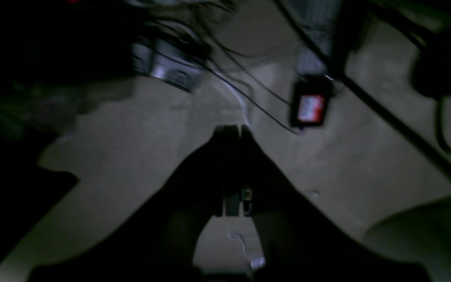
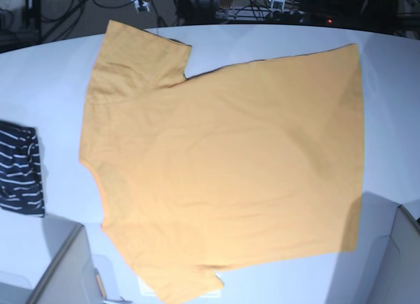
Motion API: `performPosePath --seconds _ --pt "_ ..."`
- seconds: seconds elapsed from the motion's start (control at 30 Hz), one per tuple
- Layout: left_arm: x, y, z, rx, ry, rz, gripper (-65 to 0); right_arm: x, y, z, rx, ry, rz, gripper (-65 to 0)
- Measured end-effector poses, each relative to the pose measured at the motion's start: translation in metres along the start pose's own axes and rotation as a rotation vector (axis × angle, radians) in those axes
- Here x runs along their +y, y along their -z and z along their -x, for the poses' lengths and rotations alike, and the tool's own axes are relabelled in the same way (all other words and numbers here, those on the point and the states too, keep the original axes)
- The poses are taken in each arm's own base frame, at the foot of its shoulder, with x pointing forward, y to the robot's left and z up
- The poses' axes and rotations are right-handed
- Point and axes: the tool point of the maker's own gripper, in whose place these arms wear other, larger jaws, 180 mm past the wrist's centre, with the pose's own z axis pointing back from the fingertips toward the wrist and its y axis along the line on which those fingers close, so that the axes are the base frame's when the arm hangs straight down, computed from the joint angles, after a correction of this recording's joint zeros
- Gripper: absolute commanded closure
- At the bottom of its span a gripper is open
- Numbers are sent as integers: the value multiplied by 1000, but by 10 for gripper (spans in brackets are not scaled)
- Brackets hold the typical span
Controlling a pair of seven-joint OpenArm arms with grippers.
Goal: Fold the T-shirt properly
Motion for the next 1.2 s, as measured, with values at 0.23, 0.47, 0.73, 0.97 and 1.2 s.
performPosePath --seconds 0.23,0.47,0.73,0.97,1.2 --pt "11 -15 19 -113 21 -18 0 -18 -8 42 3 161 45 0" --pt "8 -27 46 -105 26 -9 0 -54 -24 49 -83 151 118 0" --pt "17 -49 61 -155 58 -18 0 -52 -52 91 -89 126 136 0" --pt "46 -79 74 -198 109 -51 0 -59 -78 86 -111 114 158 0" --pt "32 -111 68 -274 120 -18 0 -61 -124 65 -202 222 133 0"
